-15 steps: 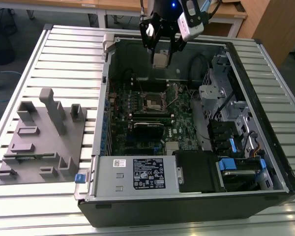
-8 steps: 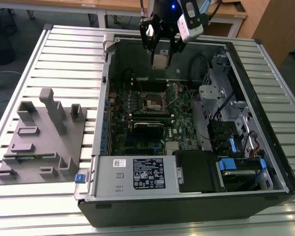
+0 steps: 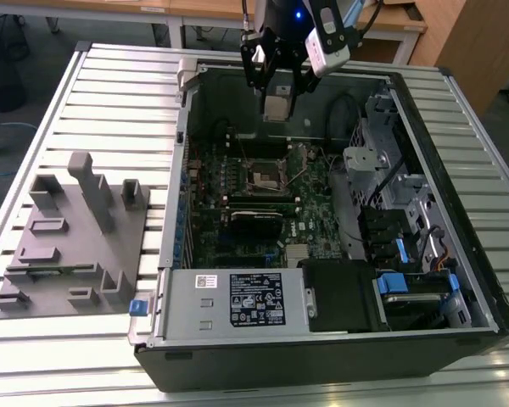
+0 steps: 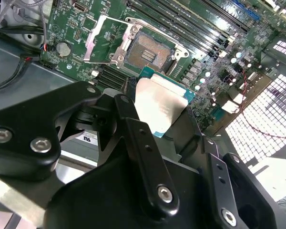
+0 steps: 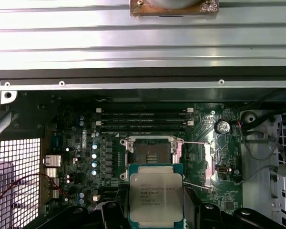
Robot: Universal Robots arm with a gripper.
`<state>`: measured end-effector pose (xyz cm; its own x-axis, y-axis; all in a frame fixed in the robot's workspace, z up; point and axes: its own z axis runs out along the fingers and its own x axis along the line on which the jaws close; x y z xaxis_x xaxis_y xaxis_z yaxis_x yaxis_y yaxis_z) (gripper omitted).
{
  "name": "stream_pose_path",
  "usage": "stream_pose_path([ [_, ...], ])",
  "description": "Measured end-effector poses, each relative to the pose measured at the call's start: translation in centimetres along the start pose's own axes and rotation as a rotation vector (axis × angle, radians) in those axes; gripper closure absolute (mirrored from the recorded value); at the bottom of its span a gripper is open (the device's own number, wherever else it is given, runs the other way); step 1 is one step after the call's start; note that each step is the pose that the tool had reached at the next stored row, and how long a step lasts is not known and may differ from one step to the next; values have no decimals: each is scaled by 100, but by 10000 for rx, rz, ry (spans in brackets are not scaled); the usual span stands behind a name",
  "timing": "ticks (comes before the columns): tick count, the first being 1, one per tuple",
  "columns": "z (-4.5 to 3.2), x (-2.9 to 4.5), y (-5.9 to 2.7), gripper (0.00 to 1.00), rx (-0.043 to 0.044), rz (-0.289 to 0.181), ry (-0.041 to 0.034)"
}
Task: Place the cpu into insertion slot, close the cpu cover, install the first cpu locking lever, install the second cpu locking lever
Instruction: 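Place the cpu into insertion slot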
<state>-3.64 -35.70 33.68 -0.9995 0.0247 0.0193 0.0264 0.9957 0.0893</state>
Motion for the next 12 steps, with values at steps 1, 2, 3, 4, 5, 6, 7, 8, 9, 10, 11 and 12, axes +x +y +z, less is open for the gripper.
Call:
stream_pose_path([
  [1, 1, 0, 0, 46, 0, 0, 0],
  [2, 1, 0, 0, 46, 0, 0, 0],
  [3, 2, 0, 0, 46, 0, 0, 0],
  [4, 3, 0, 0, 46, -1, 0, 0],
  [5, 8, 0, 0, 46, -4, 0, -2],
  [6, 14, 0, -1, 46, -3, 0, -1],
  [7, 22, 0, -2, 46, -1, 0, 0],
  [8, 30, -1, -3, 46, 0, 0, 0],
  [9, 38, -1, -3, 46, -1, 0, 0],
  [10, 47, -1, -4, 46, 0, 0, 0],
  [11, 56, -1, -5, 46, 0, 0, 0],
  [12, 65, -1, -6, 46, 0, 0, 0],
])
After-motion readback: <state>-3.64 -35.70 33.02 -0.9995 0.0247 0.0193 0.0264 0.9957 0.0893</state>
